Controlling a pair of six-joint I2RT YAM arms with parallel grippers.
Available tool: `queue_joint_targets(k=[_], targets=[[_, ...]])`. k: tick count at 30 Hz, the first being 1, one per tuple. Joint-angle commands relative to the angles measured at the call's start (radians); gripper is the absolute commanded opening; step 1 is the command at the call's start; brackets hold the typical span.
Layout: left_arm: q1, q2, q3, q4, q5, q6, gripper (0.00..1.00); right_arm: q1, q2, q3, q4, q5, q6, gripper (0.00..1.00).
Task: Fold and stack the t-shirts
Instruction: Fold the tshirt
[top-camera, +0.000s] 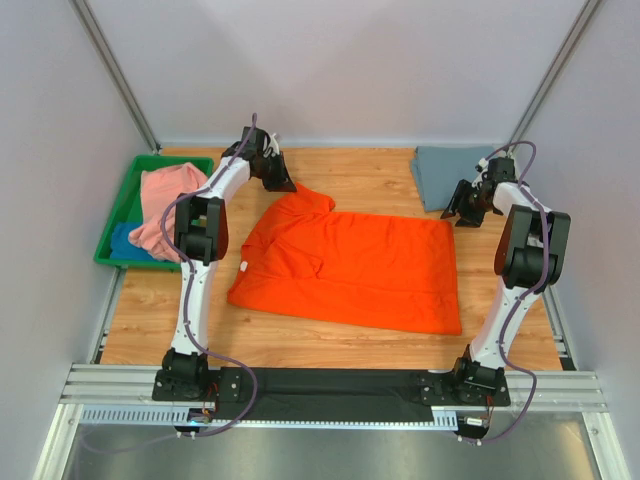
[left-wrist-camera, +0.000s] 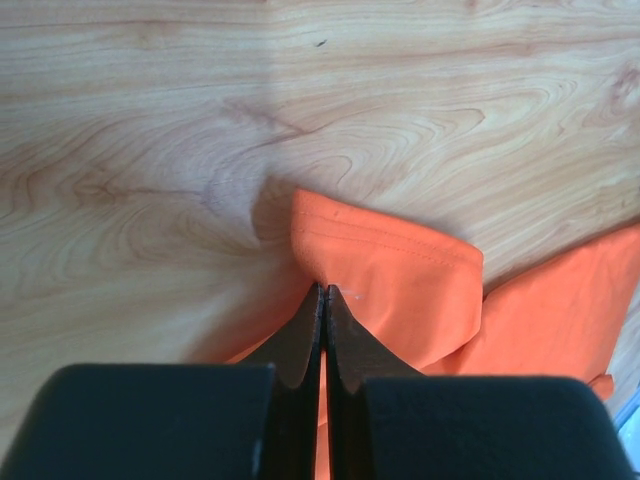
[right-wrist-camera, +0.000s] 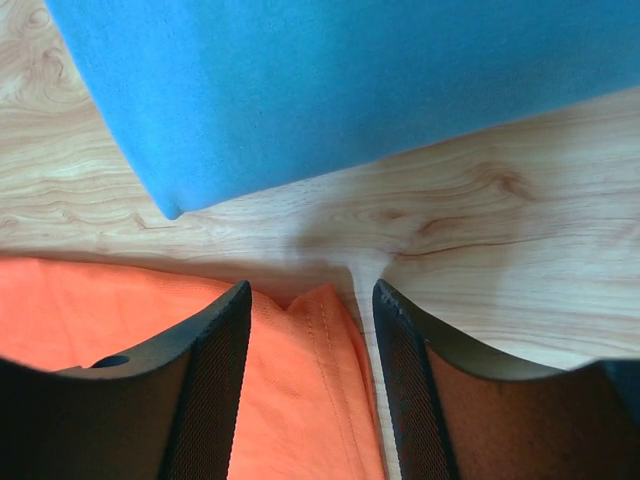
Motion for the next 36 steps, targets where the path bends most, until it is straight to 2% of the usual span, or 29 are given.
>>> queue_joint_targets(k=[1,11,14,15,16,26,36], targets=[[0.01,-0.073,0.0,0.022,-0.012,-0.006,0.0,-0.008,-0.008,-0.015,-0.002,0.003,-0.032,0.54],[0.018,-0.087,0.004,0.023,-0.013,-0.015,0.0,-0.005,0.013,-0.046,0.041,-0.052,0.0,0.43],[0.018,-0.099,0.003,0.017,-0.009,-0.011,0.0,-0.005,-0.007,-0.054,0.046,-0.034,0.008,0.17],[0.018,-0.11,0.003,0.014,-0.003,-0.008,0.0,-0.005,-0.013,-0.051,0.041,-0.022,0.009,0.04],[0.019,-0.116,0.003,0.012,0.002,-0.001,0.0,-0.007,-0.027,-0.038,0.038,-0.003,0.012,0.0],[0.031,-0.286,-0.087,-0.026,-0.021,0.08,0.0,-0.005,-0.142,-0.066,0.036,-0.005,0.058,0.0],[0.045,-0.449,-0.265,-0.054,-0.018,0.167,0.0,-0.002,-0.33,-0.288,0.108,0.029,0.06,0.0]])
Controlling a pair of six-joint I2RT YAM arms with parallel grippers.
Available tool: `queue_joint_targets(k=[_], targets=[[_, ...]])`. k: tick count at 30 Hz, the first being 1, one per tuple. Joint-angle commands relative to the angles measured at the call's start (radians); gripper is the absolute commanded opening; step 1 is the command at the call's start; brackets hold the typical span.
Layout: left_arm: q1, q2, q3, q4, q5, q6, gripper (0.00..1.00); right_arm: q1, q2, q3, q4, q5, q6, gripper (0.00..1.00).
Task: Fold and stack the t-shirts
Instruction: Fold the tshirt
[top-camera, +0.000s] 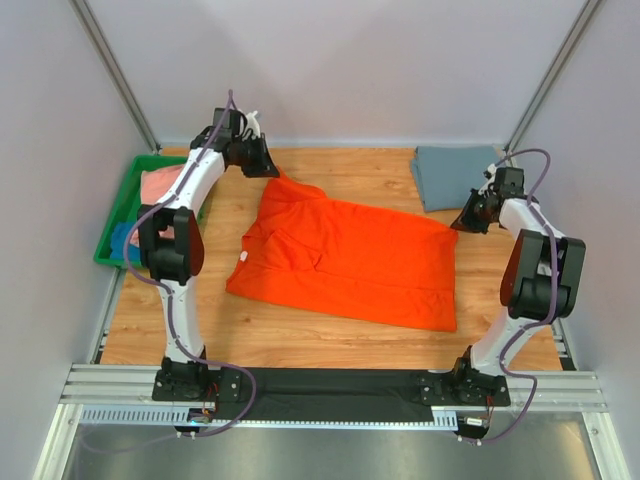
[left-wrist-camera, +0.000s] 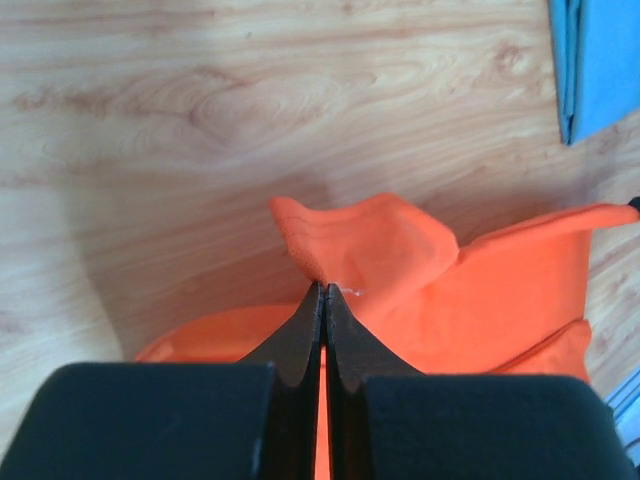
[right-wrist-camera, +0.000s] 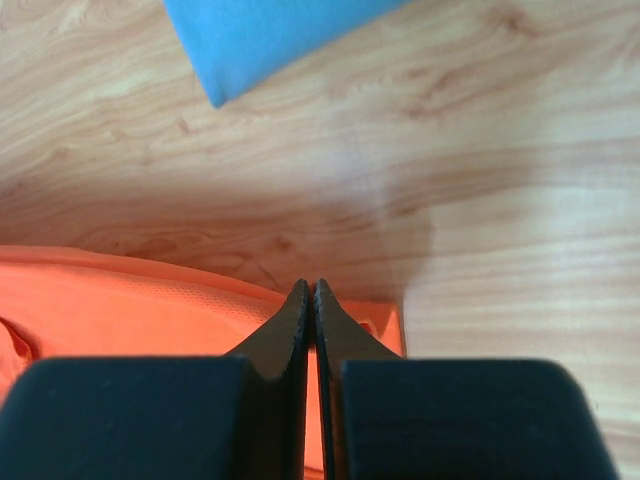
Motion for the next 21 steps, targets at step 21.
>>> queue_joint_targets(k=[21], targets=[[0.002,-0.416,-0.538,-0.024,-0.118,0.118,0.0,0.063,-0.411,-0.352,-0.036,0.204,0.085,0.0]])
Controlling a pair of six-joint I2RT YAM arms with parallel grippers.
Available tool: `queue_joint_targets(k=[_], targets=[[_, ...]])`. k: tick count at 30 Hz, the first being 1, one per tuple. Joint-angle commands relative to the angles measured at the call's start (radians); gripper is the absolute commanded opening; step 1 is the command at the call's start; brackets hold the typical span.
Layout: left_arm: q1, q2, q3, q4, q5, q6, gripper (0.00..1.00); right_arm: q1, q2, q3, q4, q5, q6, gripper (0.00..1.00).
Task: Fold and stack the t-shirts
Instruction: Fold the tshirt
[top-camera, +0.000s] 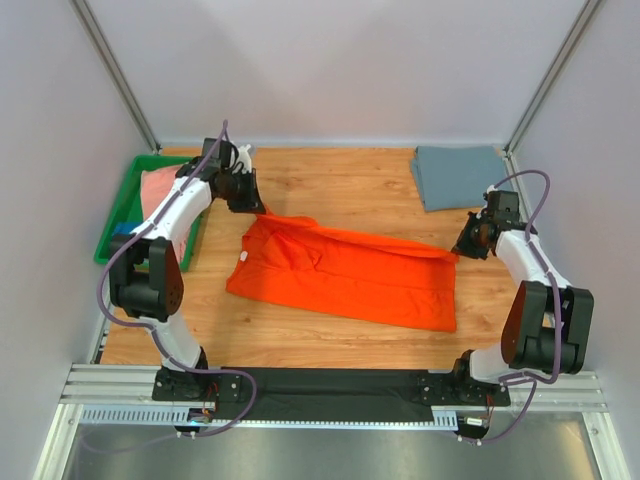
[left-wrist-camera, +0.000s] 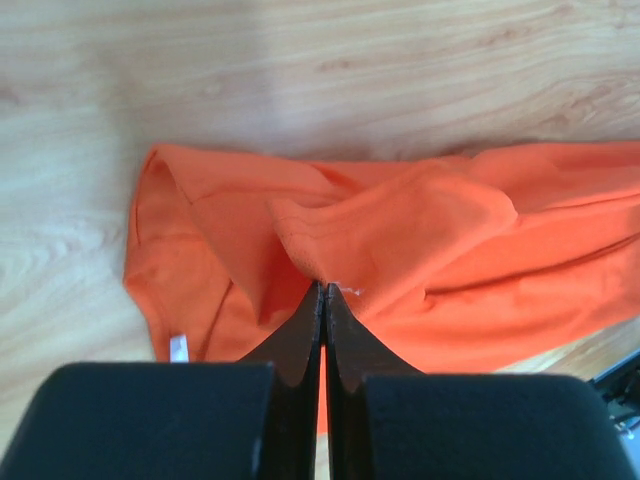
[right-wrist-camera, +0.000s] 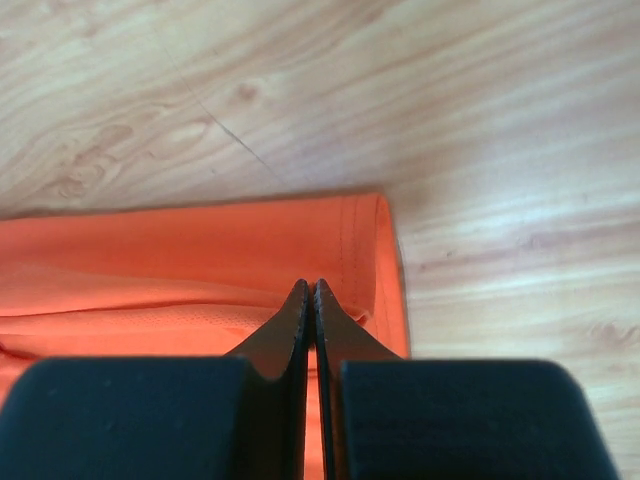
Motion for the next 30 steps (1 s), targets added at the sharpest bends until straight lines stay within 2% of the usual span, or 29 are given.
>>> queue_joint_targets(k=[1,16,19,20,22,23,24,27,30], targets=[[0.001,-0.094,-0.096,0.012,-0.054,0.01,0.0,-0.003,-0.051,-0.054,-0.003,0.029,0.033,0.0],[-0.037,-0.096,-0.255,0.006,-0.122,0.004,0.0,-0.003,-0.095,-0.149,-0.023,0.044,0.074,0.01],[-0.039,-0.114,-0.271,-0.008,-0.14,-0.003,0.0,-0.003,-0.107,-0.157,-0.047,0.045,0.091,0.04],[-0.042,-0.119,-0.274,-0.015,-0.148,-0.005,0.0,-0.003,-0.109,-0.157,-0.061,0.049,0.1,0.08],[-0.044,-0.133,-0.263,-0.037,-0.143,-0.02,0.07,-0.003,-0.118,-0.149,-0.099,0.055,0.128,0.16],[-0.053,-0.137,-0.249,-0.081,-0.16,-0.026,0.1,-0.003,-0.123,-0.147,-0.113,0.058,0.143,0.26],[-0.057,-0.144,-0.217,-0.107,-0.171,-0.032,0.17,-0.003,-0.144,-0.141,-0.129,0.057,0.164,0.3],[-0.076,-0.157,-0.151,-0.199,-0.255,-0.059,0.26,-0.003,-0.19,-0.105,-0.193,0.072,0.195,0.33],[-0.097,-0.157,-0.093,-0.265,-0.337,-0.091,0.29,0.006,-0.204,-0.075,-0.198,0.046,0.226,0.34]])
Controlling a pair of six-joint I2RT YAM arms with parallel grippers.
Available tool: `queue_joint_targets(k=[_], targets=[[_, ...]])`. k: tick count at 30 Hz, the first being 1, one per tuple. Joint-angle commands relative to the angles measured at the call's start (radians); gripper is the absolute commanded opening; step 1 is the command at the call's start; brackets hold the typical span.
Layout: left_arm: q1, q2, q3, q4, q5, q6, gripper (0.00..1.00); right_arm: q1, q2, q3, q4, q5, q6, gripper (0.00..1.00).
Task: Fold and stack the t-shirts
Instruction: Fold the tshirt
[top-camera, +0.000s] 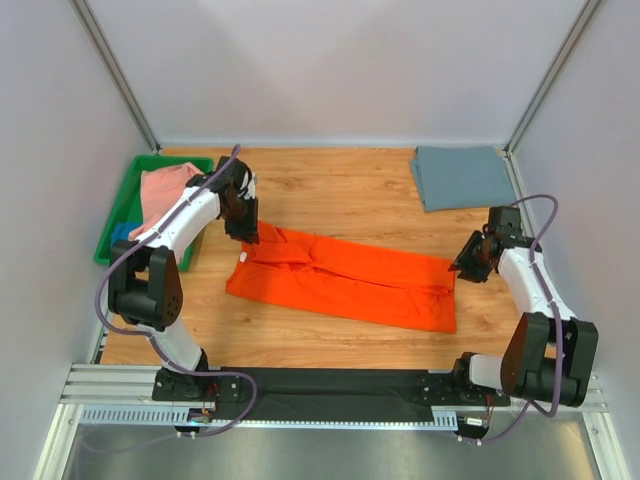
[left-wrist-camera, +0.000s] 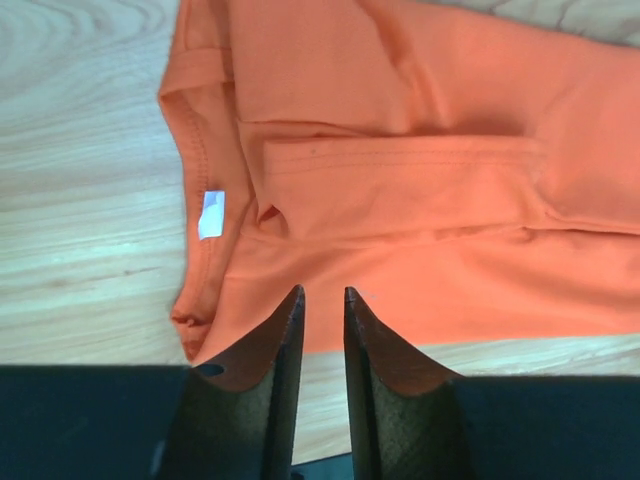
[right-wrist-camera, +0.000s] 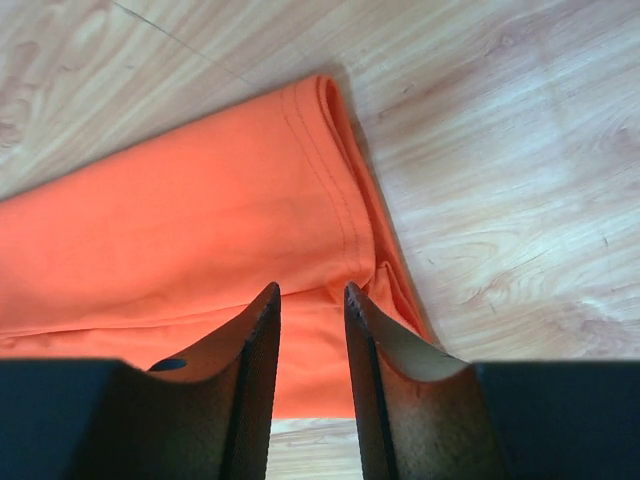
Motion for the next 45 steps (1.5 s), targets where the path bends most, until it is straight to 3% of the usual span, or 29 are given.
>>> queue_joint_targets(k=[1,8,11,17,25,29,31,33,36,40,45], targets=[[-0.028,-0.066,0.097,-0.09,-0.113,-0.04,0.29,0.022,-0.034,0.069,-0.024,-0.015,0.067,0.34],[-0.078,-0.02,0.117,-0.011,0.04,-0.08,0.3,0.085,0.058,0.066,-0.015,-0.04,0.085,0.27],[-0.08,0.006,0.092,0.005,0.051,-0.103,0.31,0.085,0.09,0.021,-0.03,0.038,0.091,0.25],[-0.08,0.038,-0.032,-0.003,-0.032,-0.131,0.31,0.084,0.164,-0.036,-0.032,0.13,0.127,0.27],[-0.08,0.081,-0.026,-0.075,-0.129,-0.137,0.31,0.085,0.138,0.047,-0.074,0.222,0.095,0.27],[-0.08,0.058,0.023,-0.13,-0.152,-0.156,0.31,0.088,0.094,0.093,-0.096,0.187,0.085,0.24],[-0.08,0.011,0.032,-0.119,-0.143,-0.151,0.32,0.094,0.075,0.101,-0.07,0.085,0.076,0.25],[-0.075,-0.022,0.038,-0.084,-0.105,-0.123,0.36,0.114,0.061,0.112,-0.038,-0.057,0.05,0.28],[-0.046,-0.026,0.049,-0.007,-0.014,-0.082,0.49,0.2,0.057,0.15,-0.003,-0.135,0.036,0.33],[0.024,0.064,0.066,0.048,0.119,-0.024,0.49,0.298,0.087,0.213,0.013,-0.149,0.033,0.38],[0.037,0.131,0.08,0.085,0.147,0.041,0.49,0.337,0.1,0.242,-0.004,-0.169,0.041,0.39]])
